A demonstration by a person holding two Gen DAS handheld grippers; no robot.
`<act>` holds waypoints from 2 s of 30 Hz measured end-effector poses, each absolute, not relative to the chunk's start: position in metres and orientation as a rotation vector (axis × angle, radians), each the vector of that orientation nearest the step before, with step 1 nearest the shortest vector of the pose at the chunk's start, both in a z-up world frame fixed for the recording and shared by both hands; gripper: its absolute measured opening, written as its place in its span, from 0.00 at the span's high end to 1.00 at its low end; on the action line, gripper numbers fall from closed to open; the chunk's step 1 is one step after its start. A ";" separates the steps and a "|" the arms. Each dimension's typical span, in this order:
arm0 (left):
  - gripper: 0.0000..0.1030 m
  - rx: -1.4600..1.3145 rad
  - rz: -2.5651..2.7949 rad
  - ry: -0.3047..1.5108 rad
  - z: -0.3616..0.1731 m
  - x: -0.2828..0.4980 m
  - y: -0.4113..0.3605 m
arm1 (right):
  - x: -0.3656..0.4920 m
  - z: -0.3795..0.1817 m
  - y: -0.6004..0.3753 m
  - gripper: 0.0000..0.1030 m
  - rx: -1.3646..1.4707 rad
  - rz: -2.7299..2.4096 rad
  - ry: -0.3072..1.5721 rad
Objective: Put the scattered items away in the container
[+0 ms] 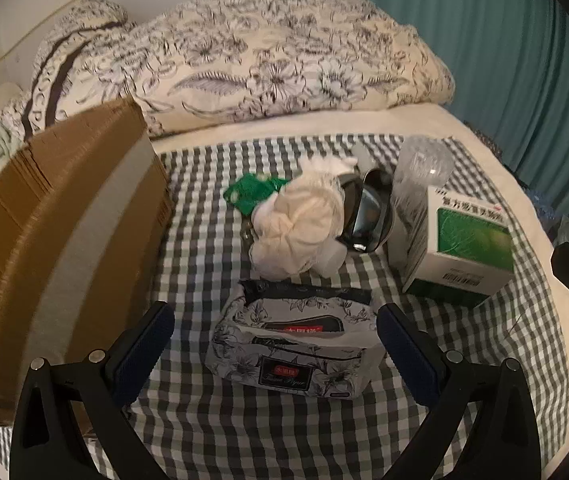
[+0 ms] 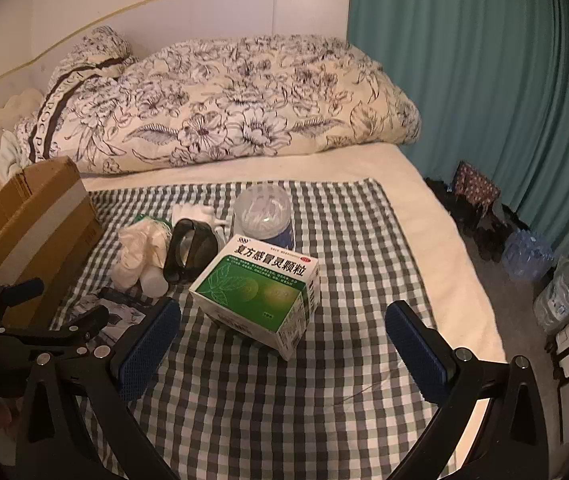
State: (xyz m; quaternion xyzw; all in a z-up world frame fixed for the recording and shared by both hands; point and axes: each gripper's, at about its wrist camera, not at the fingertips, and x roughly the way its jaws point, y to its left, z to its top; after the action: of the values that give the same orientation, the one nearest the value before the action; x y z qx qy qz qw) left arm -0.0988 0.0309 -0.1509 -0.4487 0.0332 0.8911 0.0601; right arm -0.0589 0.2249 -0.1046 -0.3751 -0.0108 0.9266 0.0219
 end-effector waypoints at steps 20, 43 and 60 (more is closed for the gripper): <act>0.00 -1.632 2.545 -0.021 -0.223 -0.146 0.024 | -0.117 -0.164 0.208 0.00 -1.333 2.764 0.023; 0.14 -1.586 2.534 0.035 -0.231 -0.154 0.039 | -0.150 -0.198 0.196 0.00 -1.299 2.610 0.019; 0.68 -1.534 2.517 0.056 -0.216 -0.143 0.042 | -0.144 -0.195 0.211 0.05 -1.275 2.613 0.113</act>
State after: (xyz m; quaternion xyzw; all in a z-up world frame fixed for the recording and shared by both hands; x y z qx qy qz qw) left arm -0.1432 0.0419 -0.2161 -0.5179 0.0188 0.8497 0.0967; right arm -0.1441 0.2113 -0.1949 -0.4353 0.0387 0.8920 0.1157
